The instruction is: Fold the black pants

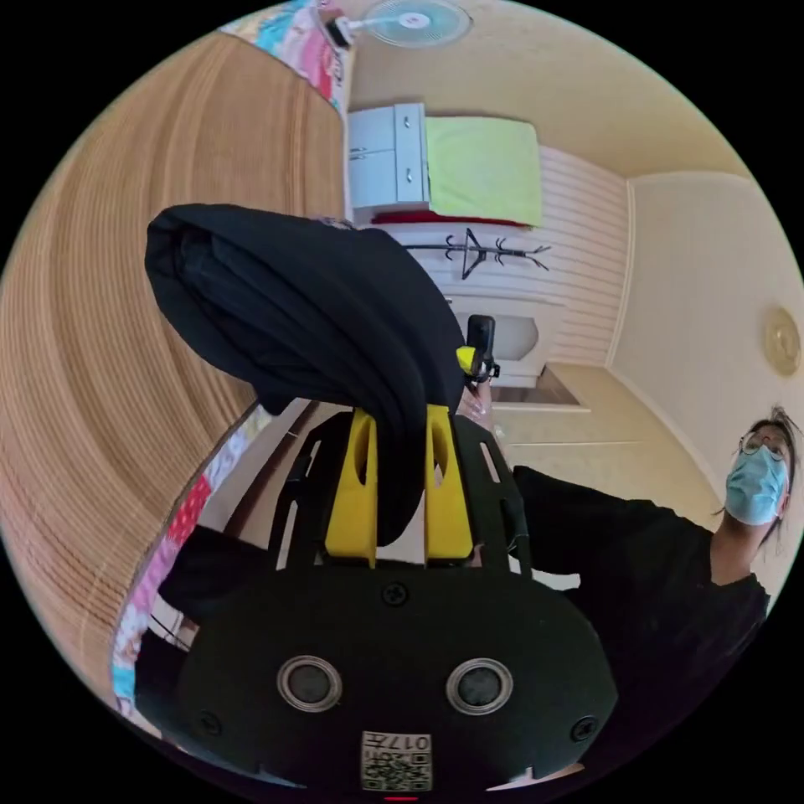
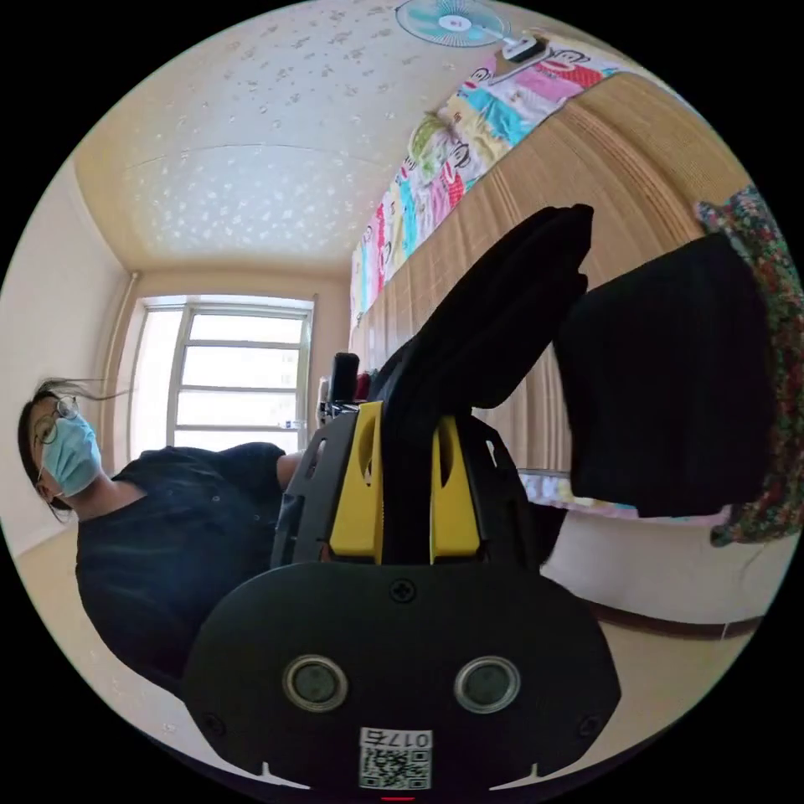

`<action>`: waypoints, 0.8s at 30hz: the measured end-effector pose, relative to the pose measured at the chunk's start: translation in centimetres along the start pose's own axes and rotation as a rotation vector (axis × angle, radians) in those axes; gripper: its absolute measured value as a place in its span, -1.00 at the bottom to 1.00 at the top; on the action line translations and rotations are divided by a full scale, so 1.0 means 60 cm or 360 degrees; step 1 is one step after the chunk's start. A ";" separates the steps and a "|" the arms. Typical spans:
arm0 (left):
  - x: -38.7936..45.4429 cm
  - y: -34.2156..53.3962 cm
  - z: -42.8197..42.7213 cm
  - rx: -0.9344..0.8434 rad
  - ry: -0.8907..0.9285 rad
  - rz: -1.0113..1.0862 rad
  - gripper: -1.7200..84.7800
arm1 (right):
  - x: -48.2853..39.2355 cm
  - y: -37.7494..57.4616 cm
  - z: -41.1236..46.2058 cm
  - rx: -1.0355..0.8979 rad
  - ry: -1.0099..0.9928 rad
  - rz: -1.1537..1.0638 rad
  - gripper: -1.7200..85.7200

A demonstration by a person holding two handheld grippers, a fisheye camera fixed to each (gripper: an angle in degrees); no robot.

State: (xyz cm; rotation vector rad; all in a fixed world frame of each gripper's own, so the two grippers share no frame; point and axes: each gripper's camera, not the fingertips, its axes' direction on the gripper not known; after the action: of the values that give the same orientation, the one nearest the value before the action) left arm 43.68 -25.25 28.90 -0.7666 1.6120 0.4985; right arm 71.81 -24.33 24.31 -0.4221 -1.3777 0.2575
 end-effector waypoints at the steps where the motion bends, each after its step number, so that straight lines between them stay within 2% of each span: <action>1: 0.007 -0.042 0.045 -0.0081 -0.0070 0.0007 -0.74 | 0.010 -0.011 -0.030 0.0005 0.0186 0.0075 -0.75; 2: 0.005 -0.060 0.068 -0.0143 -0.0121 -0.0004 -0.73 | 0.035 -0.023 -0.050 -0.0005 0.0403 0.0238 -0.73; 3: -0.008 -0.090 0.115 -0.0309 -0.0253 -0.0046 -0.71 | 0.051 -0.028 -0.055 -0.0014 0.0509 0.0341 -0.73; 5: -0.046 -0.105 0.170 -0.0617 -0.0466 -0.0134 -0.70 | 0.129 -0.036 -0.048 -0.0106 0.0915 0.0731 -0.71; 7: -0.100 -0.069 0.184 -0.0926 -0.0754 -0.0320 -0.74 | 0.181 -0.025 -0.018 -0.0176 0.1066 0.0941 -0.73; 12: -0.113 0.081 0.038 -0.0852 -0.0966 -0.0372 -0.82 | 0.230 0.041 0.082 0.0023 0.0953 0.1043 -0.88; 14: -0.108 0.165 -0.058 -0.0700 -0.1068 -0.0483 -0.88 | 0.229 0.080 0.098 0.0236 0.0876 0.1101 -0.91; 16: -0.085 0.293 -0.208 -0.0344 -0.1214 -0.0722 -0.96 | 0.218 0.098 0.094 0.0335 0.0831 0.1184 -0.93; 17: -0.075 0.324 -0.241 -0.0246 -0.1246 -0.0775 -0.96 | 0.196 0.106 0.094 0.0395 0.0813 0.1141 -0.94; 19: -0.012 0.449 -0.360 0.0186 -0.1383 -0.0911 -0.97 | 0.147 0.121 0.097 0.0525 0.0785 0.1032 -0.94; 21: 0.052 0.530 -0.421 0.0502 -0.1539 -0.0960 -0.96 | 0.098 0.137 0.111 0.0623 0.0706 0.0944 -0.95; 24: 0.164 0.642 -0.482 0.1058 -0.1745 -0.0972 -0.89 | 0.042 0.156 0.174 0.0697 0.0308 0.0794 -0.95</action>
State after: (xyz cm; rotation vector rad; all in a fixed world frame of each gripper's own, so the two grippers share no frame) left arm -4.66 -20.85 20.91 -0.3118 0.4003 -0.1034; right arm 62.66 -13.42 23.91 -0.4041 -0.9725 0.8869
